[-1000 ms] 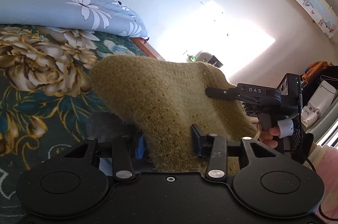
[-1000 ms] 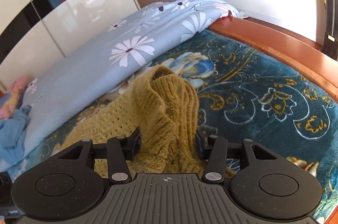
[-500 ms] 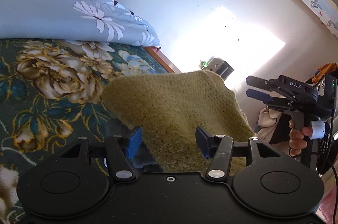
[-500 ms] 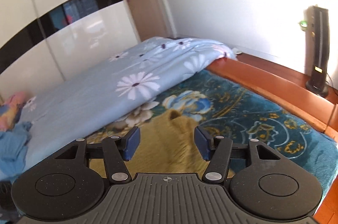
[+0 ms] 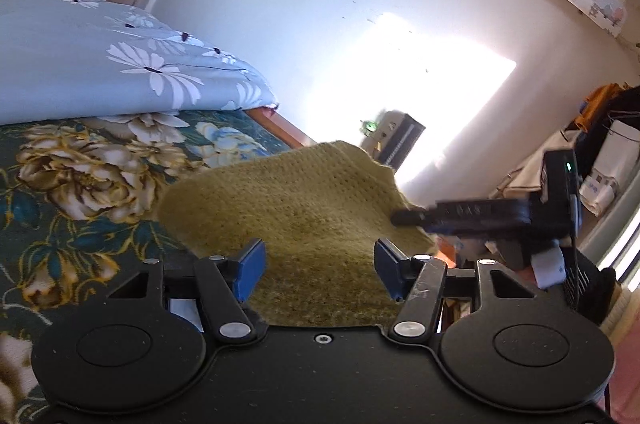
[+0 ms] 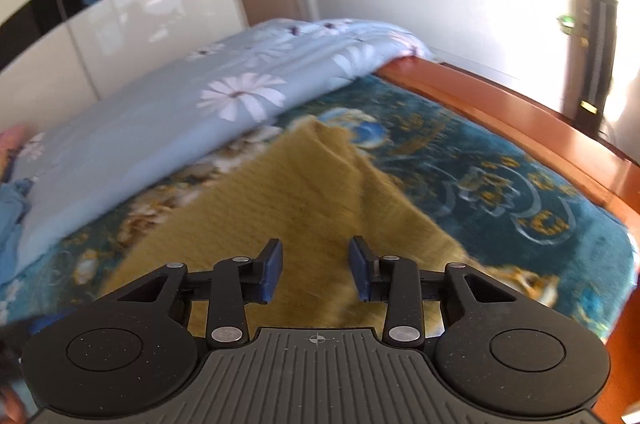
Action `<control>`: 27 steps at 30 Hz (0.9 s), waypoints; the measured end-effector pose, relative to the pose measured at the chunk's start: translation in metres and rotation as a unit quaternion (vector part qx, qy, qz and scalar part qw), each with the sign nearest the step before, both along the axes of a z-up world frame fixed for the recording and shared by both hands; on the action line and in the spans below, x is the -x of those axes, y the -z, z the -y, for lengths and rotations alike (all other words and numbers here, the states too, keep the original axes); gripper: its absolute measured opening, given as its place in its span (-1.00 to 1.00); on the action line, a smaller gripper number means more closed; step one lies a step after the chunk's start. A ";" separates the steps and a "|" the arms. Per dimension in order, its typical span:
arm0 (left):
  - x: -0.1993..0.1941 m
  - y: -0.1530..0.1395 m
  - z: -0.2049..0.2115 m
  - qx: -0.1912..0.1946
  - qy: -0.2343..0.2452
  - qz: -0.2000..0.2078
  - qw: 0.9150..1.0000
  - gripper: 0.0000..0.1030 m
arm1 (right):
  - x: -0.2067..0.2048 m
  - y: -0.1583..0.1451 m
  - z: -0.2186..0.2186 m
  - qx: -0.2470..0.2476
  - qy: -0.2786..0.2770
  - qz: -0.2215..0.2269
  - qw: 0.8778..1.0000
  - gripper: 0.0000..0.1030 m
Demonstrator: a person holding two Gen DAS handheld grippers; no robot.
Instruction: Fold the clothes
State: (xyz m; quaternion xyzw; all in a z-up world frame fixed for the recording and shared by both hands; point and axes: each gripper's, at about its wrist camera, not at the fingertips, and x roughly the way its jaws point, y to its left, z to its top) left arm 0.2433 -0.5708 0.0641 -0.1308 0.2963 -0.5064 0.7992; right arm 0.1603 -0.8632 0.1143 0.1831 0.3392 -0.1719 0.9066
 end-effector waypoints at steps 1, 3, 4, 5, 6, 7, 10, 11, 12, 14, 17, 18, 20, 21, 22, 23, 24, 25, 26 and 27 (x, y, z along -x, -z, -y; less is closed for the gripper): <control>-0.007 0.003 0.000 -0.006 -0.020 -0.007 1.000 0.20 | 0.005 0.003 0.002 -0.007 0.006 0.004 1.000 -0.28; -0.022 0.010 0.001 -0.018 -0.048 -0.023 0.998 0.20 | 0.014 0.007 0.004 -0.025 0.013 0.026 0.999 -0.28; -0.027 0.014 0.002 -0.022 -0.053 -0.029 0.998 0.20 | 0.018 0.009 0.006 -0.033 0.016 0.037 0.999 -0.27; -0.033 0.017 0.002 -0.027 -0.059 -0.035 0.997 0.21 | 0.021 0.010 0.006 -0.036 0.017 0.045 0.998 -0.27; -0.040 0.021 0.002 -0.032 -0.066 -0.041 0.996 0.26 | 0.022 0.009 0.005 -0.038 0.016 0.052 0.998 -0.26; -0.047 0.024 0.003 -0.037 -0.073 -0.048 0.996 0.30 | 0.023 0.008 0.005 -0.038 0.014 0.056 0.998 -0.26; -0.071 0.041 0.005 -0.036 -0.072 -0.104 0.991 0.40 | 0.023 0.007 0.004 -0.027 0.014 0.056 0.998 -0.16; -0.077 0.046 0.007 -0.031 -0.066 -0.125 0.990 0.40 | 0.023 0.008 0.005 -0.027 0.013 0.054 0.998 -0.12; -0.081 0.049 0.009 -0.025 -0.060 -0.139 0.988 0.40 | 0.022 0.009 0.006 -0.031 0.013 0.052 0.998 -0.10; -0.084 0.050 0.016 -0.021 -0.047 -0.141 0.989 0.40 | 0.022 0.011 0.006 -0.037 0.012 0.060 0.997 -0.09; -0.088 0.053 0.027 -0.036 -0.024 -0.144 0.989 0.49 | 0.019 0.015 0.008 -0.055 0.006 0.073 0.996 -0.08; -0.089 0.056 0.027 -0.035 -0.027 -0.149 0.988 0.57 | 0.017 0.016 0.007 -0.053 0.005 0.072 0.996 -0.08; -0.092 0.060 0.025 -0.032 -0.026 -0.152 0.988 0.61 | 0.013 0.019 0.005 -0.054 0.003 0.068 0.996 -0.08; -0.093 0.061 0.024 -0.033 -0.028 -0.151 0.988 0.64 | 0.010 0.020 0.004 -0.058 0.005 0.068 0.996 -0.07; -0.095 0.062 0.023 -0.035 -0.034 -0.151 0.987 0.66 | 0.009 0.020 0.004 -0.064 0.009 0.068 0.996 -0.08; -0.096 0.062 0.021 -0.036 -0.043 -0.151 0.987 0.66 | 0.007 0.020 0.002 -0.066 0.011 0.068 0.995 -0.22; -0.096 0.062 0.019 -0.035 -0.050 -0.152 0.986 0.66 | 0.006 0.019 0.000 -0.066 0.011 0.069 0.995 -0.44; -0.097 0.062 0.016 -0.032 -0.053 -0.156 0.986 0.66 | 0.005 0.018 -0.002 -0.071 0.010 0.072 0.995 -0.51; -0.097 0.062 0.014 -0.031 -0.052 -0.161 0.985 0.66 | 0.005 0.016 -0.004 -0.076 0.010 0.078 0.994 -0.67; -0.097 0.063 0.013 -0.029 -0.049 -0.167 0.984 0.66 | 0.006 0.014 -0.007 -0.080 0.011 0.084 0.993 -0.70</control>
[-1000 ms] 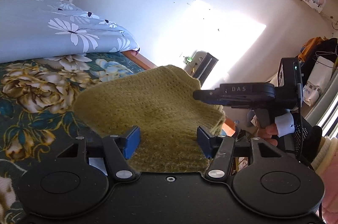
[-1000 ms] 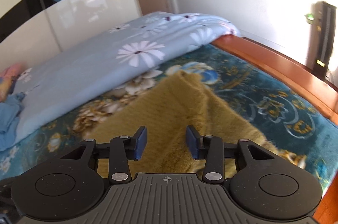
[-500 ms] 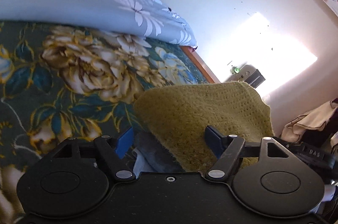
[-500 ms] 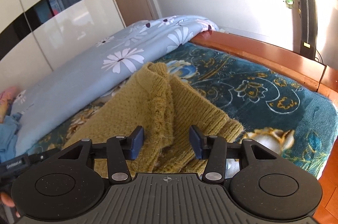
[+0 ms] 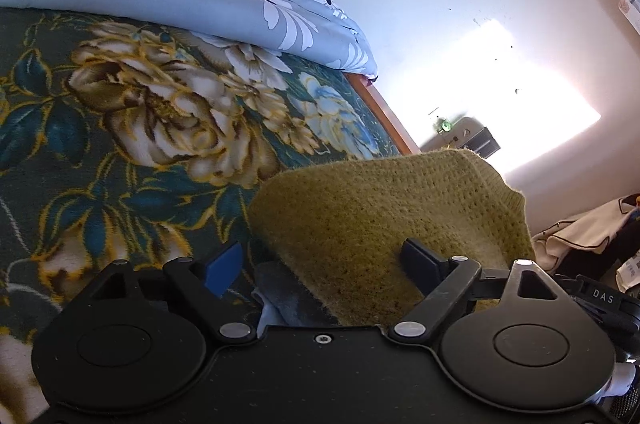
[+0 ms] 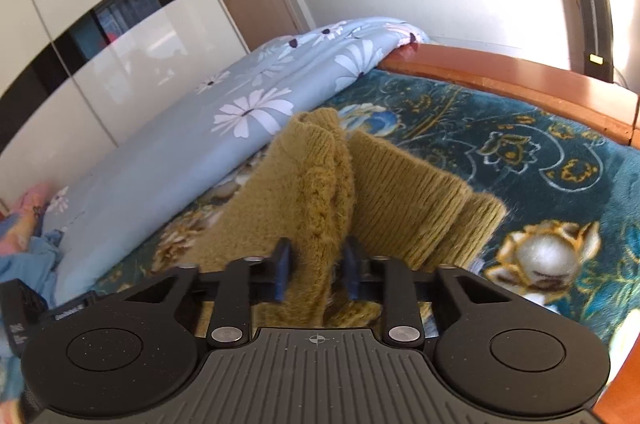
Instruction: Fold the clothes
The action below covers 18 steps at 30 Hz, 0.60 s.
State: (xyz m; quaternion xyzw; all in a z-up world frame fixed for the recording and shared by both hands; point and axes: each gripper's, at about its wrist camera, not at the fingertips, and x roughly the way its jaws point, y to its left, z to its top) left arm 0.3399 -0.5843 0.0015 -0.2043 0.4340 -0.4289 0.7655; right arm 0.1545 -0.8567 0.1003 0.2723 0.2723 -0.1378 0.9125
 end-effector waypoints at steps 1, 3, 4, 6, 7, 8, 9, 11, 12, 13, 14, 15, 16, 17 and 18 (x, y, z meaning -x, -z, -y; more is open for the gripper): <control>0.001 0.000 -0.001 0.003 0.003 -0.005 1.000 0.66 | 0.001 -0.002 -0.001 -0.004 0.005 0.007 1.000 -0.71; 0.006 -0.003 -0.003 0.009 0.007 -0.009 1.000 0.66 | 0.008 -0.008 -0.002 -0.001 0.015 0.021 1.000 -0.73; 0.009 -0.005 -0.005 0.011 0.008 -0.011 1.000 0.66 | 0.012 -0.011 -0.002 0.002 0.020 0.028 0.999 -0.73; 0.015 -0.008 -0.006 0.012 0.011 -0.016 1.000 0.66 | 0.019 -0.015 -0.003 0.017 0.028 0.031 0.999 -0.74; 0.019 -0.009 -0.007 0.008 0.012 -0.021 1.000 0.66 | 0.022 -0.016 -0.003 0.025 0.031 0.029 0.999 -0.74; 0.023 -0.011 -0.007 0.008 0.013 -0.026 1.000 0.66 | 0.024 -0.016 -0.002 0.030 0.033 0.026 0.999 -0.74; 0.027 -0.013 -0.007 0.011 0.016 -0.032 0.999 0.66 | 0.026 -0.015 -0.001 0.035 0.037 0.022 0.998 -0.74; 0.034 -0.019 -0.007 0.018 0.027 -0.039 0.999 0.65 | 0.032 -0.013 0.003 0.036 0.048 0.024 0.998 -0.74; 0.039 -0.022 -0.005 0.022 0.037 -0.038 0.998 0.63 | 0.036 -0.012 0.004 0.031 0.052 0.030 0.998 -0.74; 0.043 -0.026 -0.004 0.026 0.048 -0.037 0.998 0.58 | 0.040 -0.013 0.006 0.030 0.055 0.036 0.997 -0.74; 0.047 -0.029 -0.001 0.025 0.057 -0.035 0.997 0.55 | 0.043 -0.015 0.006 0.033 0.058 0.040 0.997 -0.74; 0.051 -0.031 0.003 0.020 0.065 -0.035 0.997 0.45 | 0.045 -0.016 0.007 0.037 0.060 0.041 0.997 -0.74; 0.055 -0.031 0.005 0.023 0.070 -0.041 0.996 0.29 | 0.048 -0.018 0.008 0.039 0.063 0.043 0.996 -0.74; 0.059 -0.032 0.006 0.031 0.075 -0.048 0.996 0.16 | 0.050 -0.020 0.010 0.039 0.066 0.045 0.996 -0.74; 0.063 -0.033 0.007 0.041 0.078 -0.054 0.995 -0.10 | 0.052 -0.023 0.011 0.041 0.070 0.047 0.996 -0.74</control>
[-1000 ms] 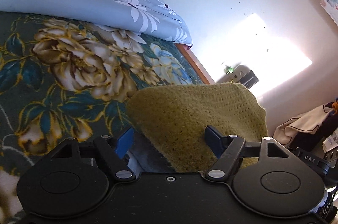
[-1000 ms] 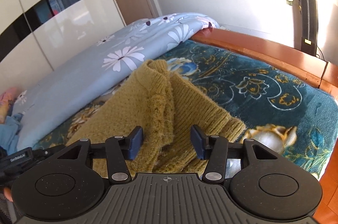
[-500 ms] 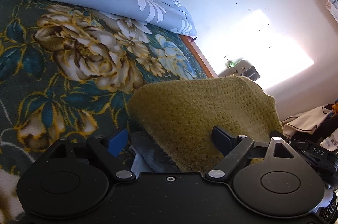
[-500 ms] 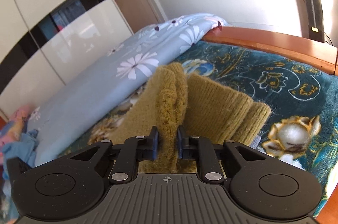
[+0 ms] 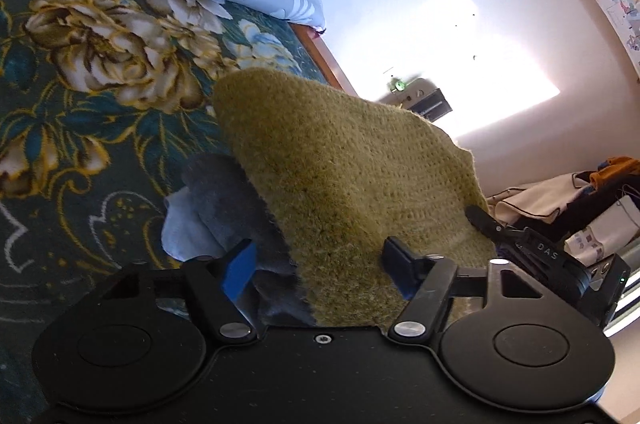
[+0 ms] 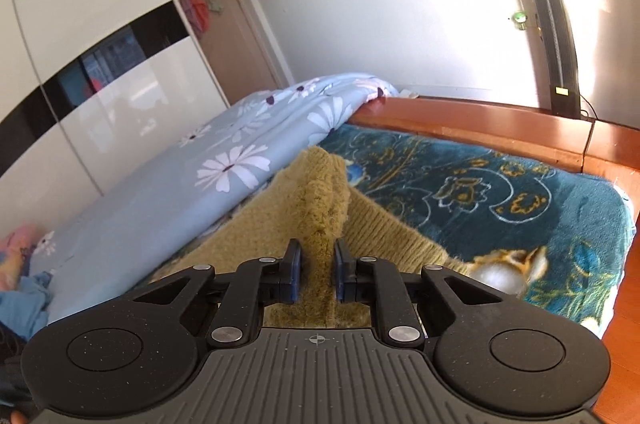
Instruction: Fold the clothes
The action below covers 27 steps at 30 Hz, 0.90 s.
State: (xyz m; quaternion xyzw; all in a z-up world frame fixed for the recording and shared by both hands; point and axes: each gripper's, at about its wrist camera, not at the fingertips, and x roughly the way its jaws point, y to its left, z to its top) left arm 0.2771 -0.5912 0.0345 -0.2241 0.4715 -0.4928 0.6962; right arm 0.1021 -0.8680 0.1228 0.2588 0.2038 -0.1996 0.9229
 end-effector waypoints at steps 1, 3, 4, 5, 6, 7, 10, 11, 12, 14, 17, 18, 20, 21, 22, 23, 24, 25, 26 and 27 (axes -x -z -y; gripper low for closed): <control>0.005 -0.003 0.000 0.007 0.001 -0.003 1.000 -0.25 | 0.002 -0.002 0.001 0.004 0.002 0.002 1.000 -0.74; 0.016 -0.008 0.002 0.009 0.004 0.000 1.000 -0.34 | 0.004 -0.006 0.003 0.015 0.006 -0.001 1.000 -0.74; 0.023 -0.010 0.003 0.009 0.010 -0.001 1.000 -0.39 | 0.005 -0.006 0.005 0.020 0.010 -0.004 1.000 -0.74; 0.029 -0.011 0.004 0.009 0.015 -0.003 1.000 -0.41 | 0.006 -0.005 0.007 0.022 0.015 -0.007 1.000 -0.74; 0.035 -0.011 0.006 0.009 0.022 -0.004 1.000 -0.41 | 0.007 -0.004 0.011 0.020 0.021 -0.009 1.000 -0.74; 0.042 -0.010 0.008 0.009 0.029 -0.004 1.000 -0.41 | 0.009 -0.002 0.014 0.019 0.027 -0.011 0.999 -0.74; 0.055 -0.004 0.015 -0.005 0.037 0.007 0.999 -0.42 | 0.008 0.015 0.024 0.012 0.037 -0.038 0.999 -0.74; 0.057 0.000 0.016 -0.014 0.034 0.015 0.999 -0.42 | 0.007 0.023 0.027 0.005 0.038 -0.051 0.998 -0.73; 0.057 0.003 0.016 -0.017 0.031 0.017 0.999 -0.41 | 0.007 0.033 0.028 -0.004 0.041 -0.061 0.997 -0.73; 0.054 0.009 0.013 -0.013 0.024 0.013 1.000 -0.39 | 0.008 0.047 0.027 -0.014 0.041 -0.067 0.997 -0.72; 0.050 0.008 0.008 -0.011 0.016 0.014 1.000 -0.34 | 0.007 0.054 0.024 -0.020 0.041 -0.065 0.997 -0.63; 0.048 0.007 0.006 -0.011 0.013 0.015 1.000 -0.30 | 0.007 0.053 0.023 -0.020 0.043 -0.064 0.997 -0.55; 0.048 0.000 0.001 -0.015 0.015 0.026 0.999 -0.27 | 0.007 0.048 0.020 -0.014 0.047 -0.064 0.997 -0.48; 0.049 -0.004 -0.003 -0.018 0.016 0.038 0.999 -0.26 | 0.008 0.043 0.018 -0.006 0.049 -0.066 0.997 -0.36; 0.050 -0.010 -0.007 -0.024 0.015 0.052 0.998 -0.18 | 0.010 0.038 0.015 0.002 0.052 -0.068 0.996 -0.33; 0.051 -0.015 -0.013 -0.033 0.014 0.068 0.997 -0.13 | 0.011 0.033 0.013 0.010 0.054 -0.070 0.996 -0.21; 0.053 -0.020 -0.020 -0.043 0.013 0.086 0.995 -0.05 | 0.013 0.028 0.011 0.018 0.057 -0.073 0.996 -0.13; 0.056 -0.023 -0.029 -0.054 0.011 0.105 0.993 0.06 | 0.015 0.024 0.007 0.026 0.055 -0.076 0.995 -0.14; 0.059 -0.027 -0.040 -0.067 0.009 0.123 0.990 0.12 | 0.018 0.019 0.001 0.033 0.052 -0.080 0.995 -0.08; 0.062 -0.029 -0.053 -0.079 0.004 0.137 0.987 0.23 | 0.022 0.013 -0.009 0.043 0.049 -0.080 0.995 0.09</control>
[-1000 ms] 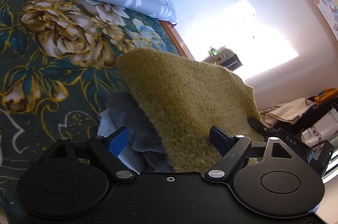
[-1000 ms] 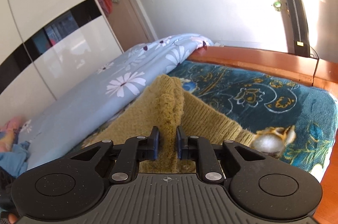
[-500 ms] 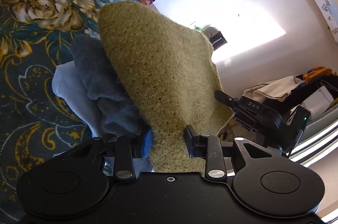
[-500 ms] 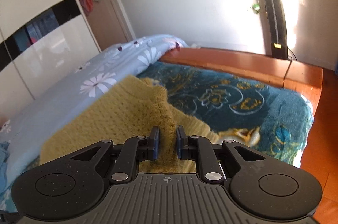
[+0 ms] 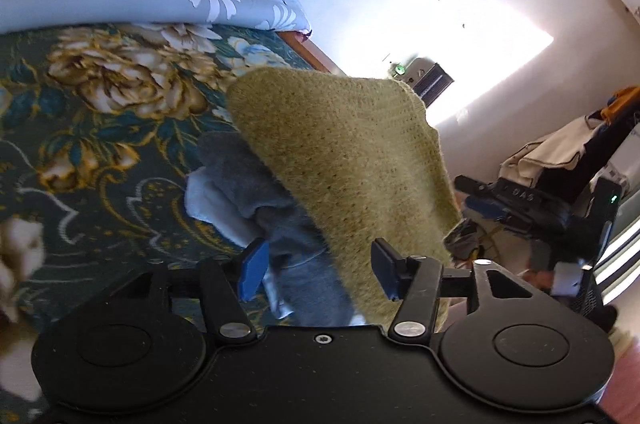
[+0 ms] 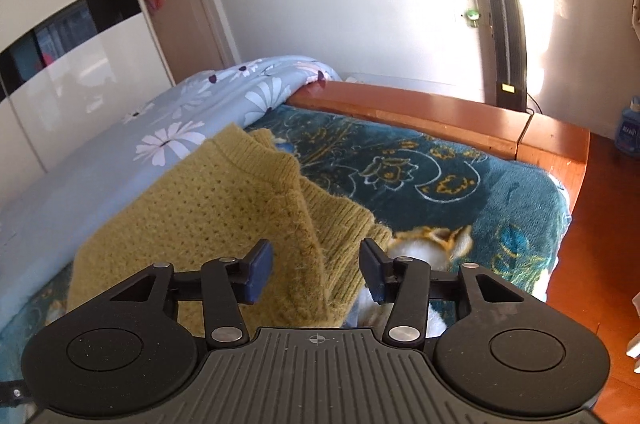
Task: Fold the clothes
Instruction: 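Open both grippers to release the sweater on the grey clothes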
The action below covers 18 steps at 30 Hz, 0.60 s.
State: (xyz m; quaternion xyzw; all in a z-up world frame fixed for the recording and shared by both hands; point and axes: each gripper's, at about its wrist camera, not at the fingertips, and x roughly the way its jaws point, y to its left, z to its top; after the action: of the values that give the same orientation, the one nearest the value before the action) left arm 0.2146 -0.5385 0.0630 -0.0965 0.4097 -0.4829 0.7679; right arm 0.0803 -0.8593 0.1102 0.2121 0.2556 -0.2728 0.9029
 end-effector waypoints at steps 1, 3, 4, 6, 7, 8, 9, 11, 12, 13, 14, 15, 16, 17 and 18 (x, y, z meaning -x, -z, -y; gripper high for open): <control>0.003 -0.001 -0.014 -0.011 -0.007 0.013 1.000 0.33 | 0.004 -0.006 -0.011 0.011 -0.005 0.000 1.000 0.22; 0.008 -0.002 -0.046 -0.034 -0.024 0.035 0.999 0.40 | 0.010 -0.018 -0.036 0.032 -0.020 -0.002 0.999 0.61; 0.010 -0.002 -0.064 -0.045 -0.035 0.043 0.997 0.47 | 0.012 -0.022 -0.051 0.043 -0.034 -0.006 0.998 0.71; 0.016 -0.003 -0.102 -0.065 -0.056 0.054 0.995 0.56 | 0.014 -0.028 -0.084 0.065 -0.061 -0.015 0.996 0.74; 0.018 -0.005 -0.121 -0.073 -0.067 0.057 0.993 0.61 | 0.015 -0.029 -0.102 0.070 -0.073 -0.019 0.995 0.80; 0.020 -0.006 -0.140 -0.081 -0.078 0.059 0.992 0.65 | 0.016 -0.029 -0.119 0.071 -0.085 -0.022 0.994 1.00; 0.022 -0.008 -0.158 -0.088 -0.092 0.060 0.990 0.74 | 0.016 -0.029 -0.137 0.073 -0.096 -0.025 0.992 0.99; 0.029 -0.010 -0.195 -0.096 -0.122 0.062 0.986 0.81 | 0.016 -0.027 -0.172 0.066 -0.118 -0.023 0.991 0.99; 0.034 -0.012 -0.214 -0.098 -0.135 0.064 0.984 0.84 | 0.016 -0.026 -0.191 0.062 -0.128 -0.020 0.990 0.99; 0.040 -0.014 -0.233 -0.100 -0.145 0.071 0.982 0.92 | 0.015 -0.024 -0.209 0.058 -0.137 -0.018 0.989 0.99; 0.048 -0.016 -0.251 -0.102 -0.155 0.078 0.980 0.95 | 0.014 -0.022 -0.228 0.056 -0.148 -0.018 0.987 0.99; 0.055 -0.020 -0.269 -0.106 -0.165 0.089 0.977 0.96 | 0.011 -0.020 -0.247 0.055 -0.158 -0.019 0.986 0.99; 0.062 -0.022 -0.285 -0.111 -0.174 0.103 0.973 0.96 | 0.009 -0.017 -0.267 0.055 -0.168 -0.018 0.984 0.99; 0.068 -0.023 -0.301 -0.118 -0.185 0.117 0.969 0.96 | 0.007 -0.014 -0.287 0.051 -0.178 -0.016 0.983 0.99; 0.072 -0.024 -0.316 -0.127 -0.195 0.131 0.964 0.96 | 0.004 -0.010 -0.306 0.044 -0.188 -0.012 0.981 0.99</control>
State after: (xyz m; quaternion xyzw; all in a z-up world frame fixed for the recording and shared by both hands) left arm 0.1423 -0.2223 0.0866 -0.0122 0.3371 -0.2759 0.9000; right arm 0.0759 -0.5529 0.1200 0.1169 0.2899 -0.1113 0.9434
